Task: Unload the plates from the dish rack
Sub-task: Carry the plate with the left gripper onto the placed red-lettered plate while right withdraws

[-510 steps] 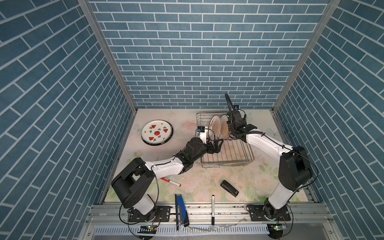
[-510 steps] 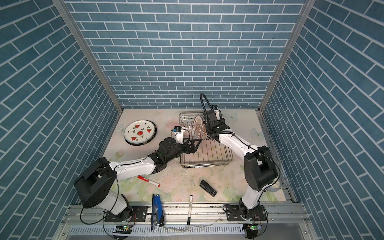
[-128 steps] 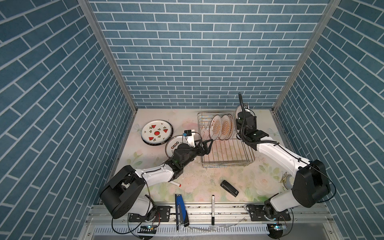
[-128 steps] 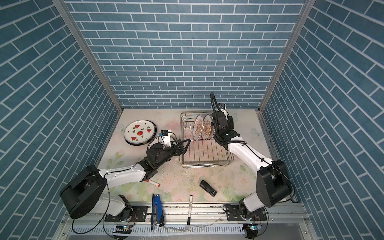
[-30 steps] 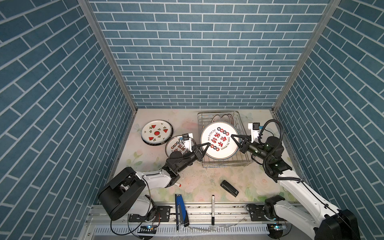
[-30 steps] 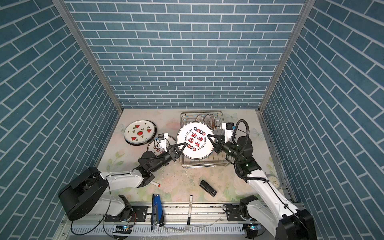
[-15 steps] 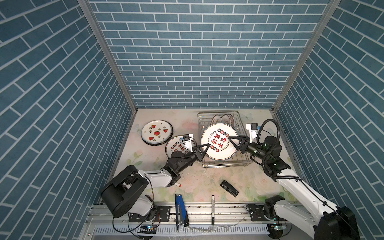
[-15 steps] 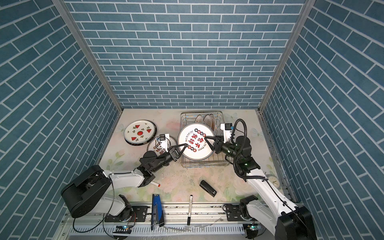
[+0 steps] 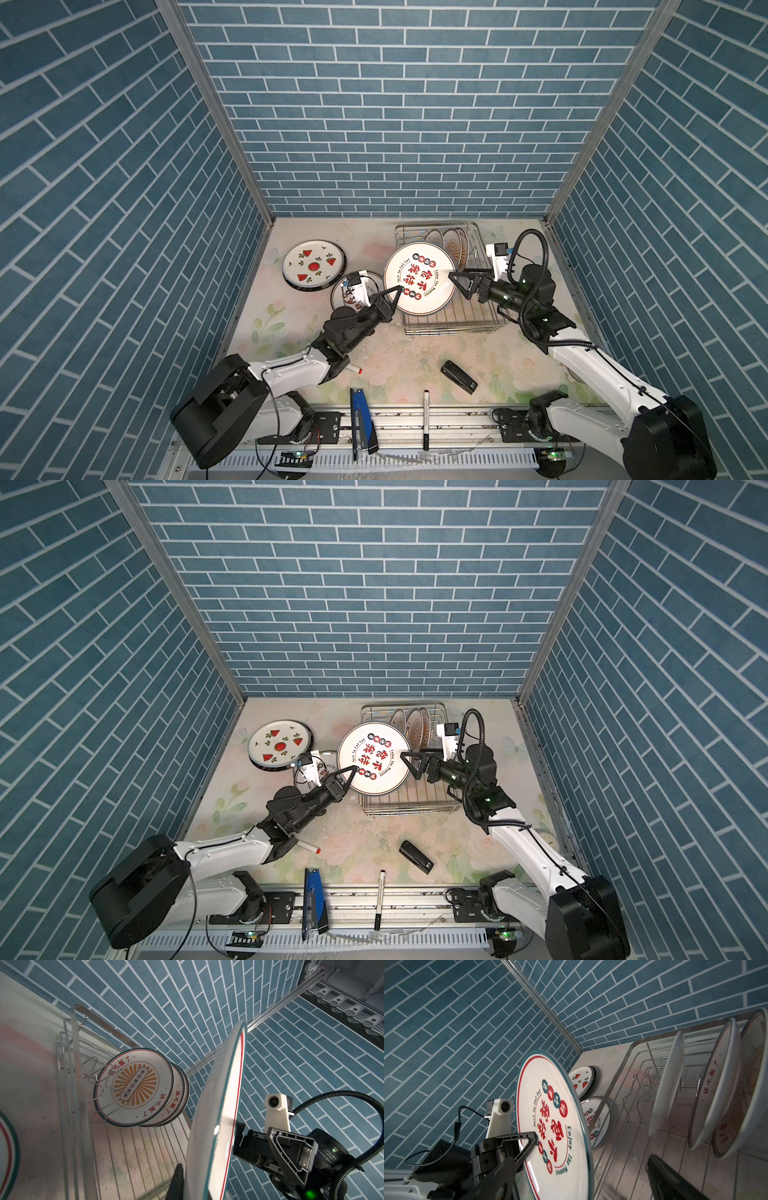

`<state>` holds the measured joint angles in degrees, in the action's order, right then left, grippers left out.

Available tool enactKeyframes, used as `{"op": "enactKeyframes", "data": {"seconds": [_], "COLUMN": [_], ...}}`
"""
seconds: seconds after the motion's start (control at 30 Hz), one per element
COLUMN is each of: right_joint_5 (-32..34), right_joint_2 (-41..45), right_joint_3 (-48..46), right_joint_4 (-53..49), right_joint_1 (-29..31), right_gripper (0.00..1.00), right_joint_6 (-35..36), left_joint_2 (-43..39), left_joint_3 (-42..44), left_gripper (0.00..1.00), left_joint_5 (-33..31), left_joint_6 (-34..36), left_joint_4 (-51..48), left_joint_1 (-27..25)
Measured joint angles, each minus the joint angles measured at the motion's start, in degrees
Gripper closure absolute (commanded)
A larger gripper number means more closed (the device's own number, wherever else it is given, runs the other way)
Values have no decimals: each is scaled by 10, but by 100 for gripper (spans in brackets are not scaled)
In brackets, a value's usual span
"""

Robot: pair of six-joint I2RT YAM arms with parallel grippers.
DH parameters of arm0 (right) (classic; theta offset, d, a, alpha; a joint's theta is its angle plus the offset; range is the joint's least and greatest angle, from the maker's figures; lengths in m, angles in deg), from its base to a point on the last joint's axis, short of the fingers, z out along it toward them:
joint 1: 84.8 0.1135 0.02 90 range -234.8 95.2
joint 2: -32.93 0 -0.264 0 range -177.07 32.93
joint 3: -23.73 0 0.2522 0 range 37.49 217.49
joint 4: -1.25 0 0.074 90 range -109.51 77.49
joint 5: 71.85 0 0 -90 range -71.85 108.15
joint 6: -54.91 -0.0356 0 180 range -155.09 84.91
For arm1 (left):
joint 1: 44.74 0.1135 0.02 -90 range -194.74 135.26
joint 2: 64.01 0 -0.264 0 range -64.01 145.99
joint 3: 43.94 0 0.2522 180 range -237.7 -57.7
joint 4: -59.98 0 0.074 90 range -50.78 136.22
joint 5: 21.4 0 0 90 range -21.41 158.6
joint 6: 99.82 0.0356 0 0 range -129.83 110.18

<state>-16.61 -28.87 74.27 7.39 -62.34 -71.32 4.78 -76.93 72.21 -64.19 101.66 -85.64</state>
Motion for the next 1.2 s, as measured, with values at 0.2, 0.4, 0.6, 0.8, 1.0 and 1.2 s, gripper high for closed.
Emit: {"op": "enactKeyframes", "data": {"seconds": [0.2,0.4,0.6,0.8,1.0,1.2], "right_joint_5": [5,32,77,100,108,97], "right_joint_2": [-35,-57,-76,-118,-176,-247], "right_joint_3": [31,45,81,129,178,216], "right_joint_4": [-15,-28,-62,-94,-120,-122], "right_joint_1": [3,27,76,125,166,189], "right_gripper": [2,2,1,2,2,3], "right_joint_6": [1,9,41,75,99,111], "left_joint_2": [-101,-189,-252,-267,-257,-250], "left_joint_3": [0,50,57,79,108,110], "left_gripper": [100,100,100,100,100,100], "left_joint_5": [-45,-68,-70,-61,-62,-78], "left_joint_6": [12,-1,-16,-48,-73,-80], "left_joint_4": [-122,-176,-247,-260,-285,-315], "left_joint_1": [15,73,103,169,209,214]}}
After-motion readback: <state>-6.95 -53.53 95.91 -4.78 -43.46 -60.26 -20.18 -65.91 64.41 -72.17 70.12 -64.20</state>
